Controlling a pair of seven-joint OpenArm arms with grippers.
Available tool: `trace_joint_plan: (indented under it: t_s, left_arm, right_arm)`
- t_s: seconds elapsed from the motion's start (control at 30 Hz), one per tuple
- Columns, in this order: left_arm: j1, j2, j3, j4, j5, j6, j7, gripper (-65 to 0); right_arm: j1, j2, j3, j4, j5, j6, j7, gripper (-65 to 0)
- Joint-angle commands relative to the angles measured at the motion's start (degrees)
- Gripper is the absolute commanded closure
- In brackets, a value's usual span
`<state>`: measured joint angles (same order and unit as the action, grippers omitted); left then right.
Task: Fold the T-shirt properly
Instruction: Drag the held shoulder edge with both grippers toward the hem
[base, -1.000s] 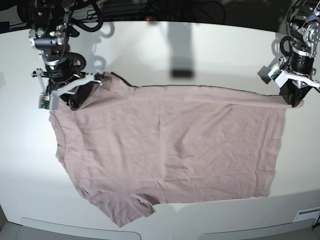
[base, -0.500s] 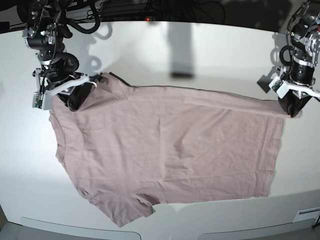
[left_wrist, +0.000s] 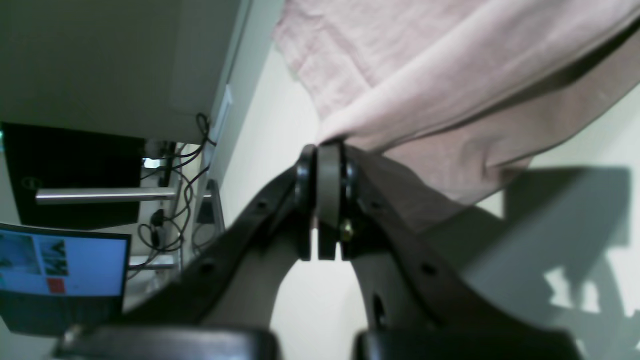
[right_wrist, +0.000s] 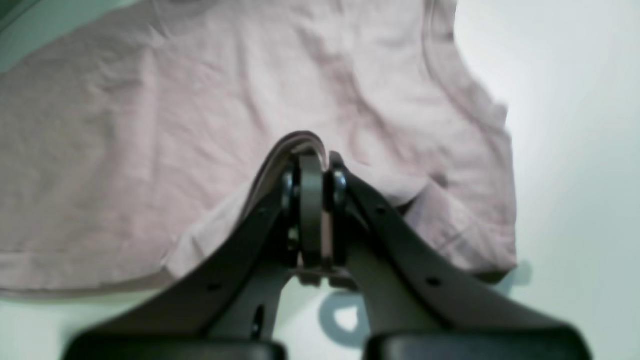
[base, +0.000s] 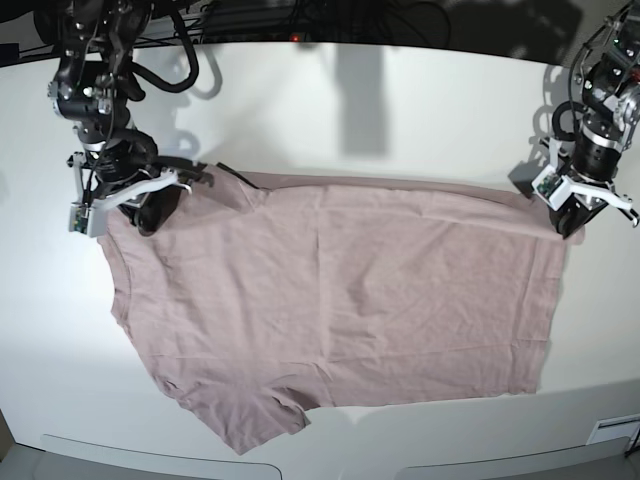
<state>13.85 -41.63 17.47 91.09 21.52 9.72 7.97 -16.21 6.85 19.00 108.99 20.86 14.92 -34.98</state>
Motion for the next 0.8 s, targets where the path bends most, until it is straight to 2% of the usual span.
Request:
trace_joint_plan:
  t_s: [0.0,0.1,0.23,0.67,0.77]
  left_arm:
    - [-1.31,-0.44,-0.55,-0.15,-0.11,0.5,-0.79,0.0]
    - [-3.69,1.36,-0.55,-3.74,-2.19,-1.77,-0.81,0.0]
    - [-6.86,3.5,-0.55,-8.98,-2.08,-2.05,-0.83,0.0]
    - [-12.41,3.67,-0.55,-10.97,-4.24,-2.82,-0.35,0.0]
    - [-12.41,3.67,-0.55,-10.97,-4.24,-3.76,-0.35,0.0]
  right_arm:
    - [1.44,0.42,0.2,-0.52,0.17,0.98,1.29,0.0]
    - [3.54,0.46,0.22,-3.56,0.17,1.18,1.05,0.0]
    - [5.49,0.48,0.22,-4.28,0.17,2.23,0.48,0.0]
    - [8.92,0.76,0.55,-4.44,0.13,2.84,-0.13,0.0]
    - [8.94,0.76,0.52,-4.44,-1.51,5.55,0.09,0.0]
